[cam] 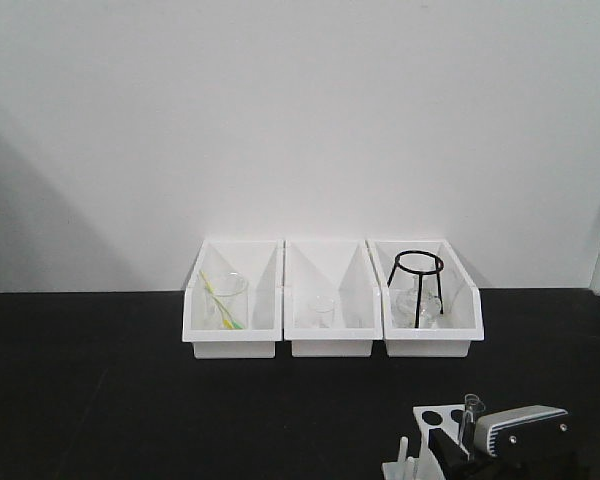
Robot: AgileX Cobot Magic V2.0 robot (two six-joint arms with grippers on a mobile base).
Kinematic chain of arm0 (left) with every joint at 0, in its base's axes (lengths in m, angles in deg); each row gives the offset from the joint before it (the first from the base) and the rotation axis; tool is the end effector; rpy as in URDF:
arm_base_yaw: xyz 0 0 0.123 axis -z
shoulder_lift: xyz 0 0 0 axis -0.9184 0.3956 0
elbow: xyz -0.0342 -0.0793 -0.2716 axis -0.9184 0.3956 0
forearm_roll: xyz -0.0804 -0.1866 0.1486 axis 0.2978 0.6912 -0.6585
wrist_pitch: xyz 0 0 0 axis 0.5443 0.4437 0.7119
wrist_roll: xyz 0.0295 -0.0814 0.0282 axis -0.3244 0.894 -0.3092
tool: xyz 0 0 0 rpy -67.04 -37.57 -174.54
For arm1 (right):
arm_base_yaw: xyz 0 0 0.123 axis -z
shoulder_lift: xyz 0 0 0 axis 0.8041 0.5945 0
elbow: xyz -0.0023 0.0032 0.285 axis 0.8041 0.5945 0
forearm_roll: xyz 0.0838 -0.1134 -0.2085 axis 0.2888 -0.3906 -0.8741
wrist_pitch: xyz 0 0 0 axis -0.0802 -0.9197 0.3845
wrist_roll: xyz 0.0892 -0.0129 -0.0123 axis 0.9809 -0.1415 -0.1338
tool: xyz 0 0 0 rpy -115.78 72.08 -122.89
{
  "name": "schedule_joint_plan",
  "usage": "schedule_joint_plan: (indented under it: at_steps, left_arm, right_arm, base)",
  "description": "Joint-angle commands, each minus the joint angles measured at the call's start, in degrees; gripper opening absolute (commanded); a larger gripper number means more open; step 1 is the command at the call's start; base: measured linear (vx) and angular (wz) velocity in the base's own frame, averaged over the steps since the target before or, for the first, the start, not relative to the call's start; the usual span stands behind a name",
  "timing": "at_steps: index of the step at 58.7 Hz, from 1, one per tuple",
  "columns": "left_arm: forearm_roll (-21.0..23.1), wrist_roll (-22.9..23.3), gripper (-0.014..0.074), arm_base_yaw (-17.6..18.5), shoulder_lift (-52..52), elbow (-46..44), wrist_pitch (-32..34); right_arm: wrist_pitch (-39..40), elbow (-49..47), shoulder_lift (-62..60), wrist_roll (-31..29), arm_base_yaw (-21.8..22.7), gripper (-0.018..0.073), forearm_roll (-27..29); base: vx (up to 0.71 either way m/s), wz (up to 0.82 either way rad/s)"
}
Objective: Flip and reinsert test tube from rack
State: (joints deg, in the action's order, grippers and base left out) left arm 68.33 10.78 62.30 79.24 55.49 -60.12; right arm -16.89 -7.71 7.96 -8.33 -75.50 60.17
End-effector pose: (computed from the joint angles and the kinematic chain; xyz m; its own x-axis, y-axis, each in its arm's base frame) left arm 0.0542 0.0055 0.1772 -0.2038 -0.1292 -0.9704 -0.1138 0.9877 -0.1076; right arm 0.2471 0.0901 0.1725 -0.2649 -0.0371 -0.9635 -0.2679 0.9627 0.0366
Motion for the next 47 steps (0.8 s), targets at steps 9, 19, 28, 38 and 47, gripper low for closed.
schedule_joint_plan:
  at_steps: [9,19,28,38,47]
  left_arm:
    - [0.25,-0.01,-0.0006,0.41,-0.65,-0.01,5.0]
    - [0.25,-0.01,-0.0006,0.41,-0.65,-0.01,5.0]
    - [0.25,-0.01,-0.0006,0.41,-0.65,-0.01,5.0]
    - [0.25,-0.01,-0.0006,0.41,-0.65,-0.01,5.0]
    - [0.25,-0.01,-0.0006,0.41,-0.65,-0.01,5.0]
  right_arm:
    - [4.06,-1.16,-1.35,0.28,0.03,0.0278,-1.26]
    - [4.32,-1.16,-1.65,0.23,0.03,0.0451,-1.2]
    - [3.19,-1.16,-4.9,0.01,0.03,0.0517,-1.16]
    - [-1.84,-1.29,-15.11,0.01,0.03,0.0519,-1.16]
    - [-19.39,-5.14,-27.3,-0.9,0.03,0.0519,-1.16]
  base:
    - [0.0,0.0]
    - [0.0,0.0]
    - [0.0,0.0]
    - [0.0,0.0]
    - [0.0,0.0]
